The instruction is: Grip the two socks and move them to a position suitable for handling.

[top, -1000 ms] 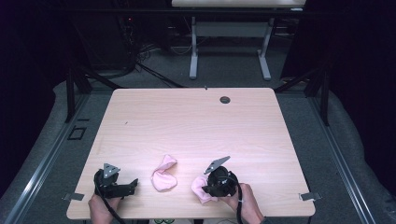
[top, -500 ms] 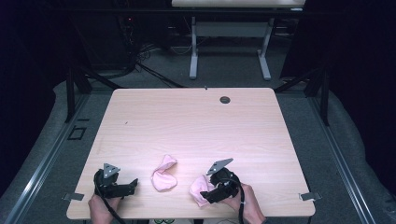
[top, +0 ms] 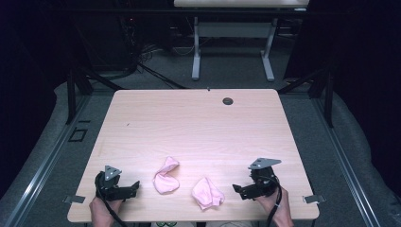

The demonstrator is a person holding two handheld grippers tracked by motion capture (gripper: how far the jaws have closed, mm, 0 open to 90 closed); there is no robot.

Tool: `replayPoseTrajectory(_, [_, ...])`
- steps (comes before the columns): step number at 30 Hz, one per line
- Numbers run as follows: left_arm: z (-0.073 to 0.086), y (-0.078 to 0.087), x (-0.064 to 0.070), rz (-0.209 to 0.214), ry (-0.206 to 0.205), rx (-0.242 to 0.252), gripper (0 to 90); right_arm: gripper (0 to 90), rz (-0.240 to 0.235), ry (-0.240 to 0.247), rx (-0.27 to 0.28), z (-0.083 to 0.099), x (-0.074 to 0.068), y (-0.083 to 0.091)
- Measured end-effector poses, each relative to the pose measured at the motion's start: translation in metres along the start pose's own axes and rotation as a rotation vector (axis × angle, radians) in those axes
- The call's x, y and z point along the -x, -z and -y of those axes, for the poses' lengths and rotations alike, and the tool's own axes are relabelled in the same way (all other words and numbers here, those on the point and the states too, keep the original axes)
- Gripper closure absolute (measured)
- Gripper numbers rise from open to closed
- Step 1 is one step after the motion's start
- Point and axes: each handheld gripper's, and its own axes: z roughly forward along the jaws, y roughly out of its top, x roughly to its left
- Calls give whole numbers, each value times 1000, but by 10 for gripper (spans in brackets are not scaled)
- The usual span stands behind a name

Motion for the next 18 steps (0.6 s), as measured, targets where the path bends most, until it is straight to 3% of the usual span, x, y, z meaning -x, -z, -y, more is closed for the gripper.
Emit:
replayPoseTrajectory(1, [0, 0, 0, 0, 0, 0, 2, 19, 0, 0, 0, 0, 0, 0])
replayPoseTrajectory(3, [0, 0, 0, 0, 0, 0, 3, 21, 70, -49, 41, 16, 18, 5])
replayPoseTrajectory(4, [0, 0, 0, 0, 0, 0, 3, 21, 70, -49, 41, 16, 18, 5])
replayPoseTrajectory(10, [0, 0, 1, 12, -8, 0, 2, 0, 158, -160, 56, 49, 60, 9])
replayPoseTrajectory(11, [-1, 0, 1, 21, -20, -1, 2, 0, 158, -160, 56, 49, 60, 9])
replayPoseTrajectory(12, [-1, 0, 1, 56, -47, 0, 3, 0, 172, -167, 56, 55, 68, 9])
replayPoseTrajectory(15, [-3, 2, 1, 88, -62, 10, 3, 0, 190, -170, 58, 59, 74, 9])
replayPoseTrajectory(18, [-11, 9, 5, 133, -107, 2, 3, 0, 210, -162, 58, 60, 78, 10])
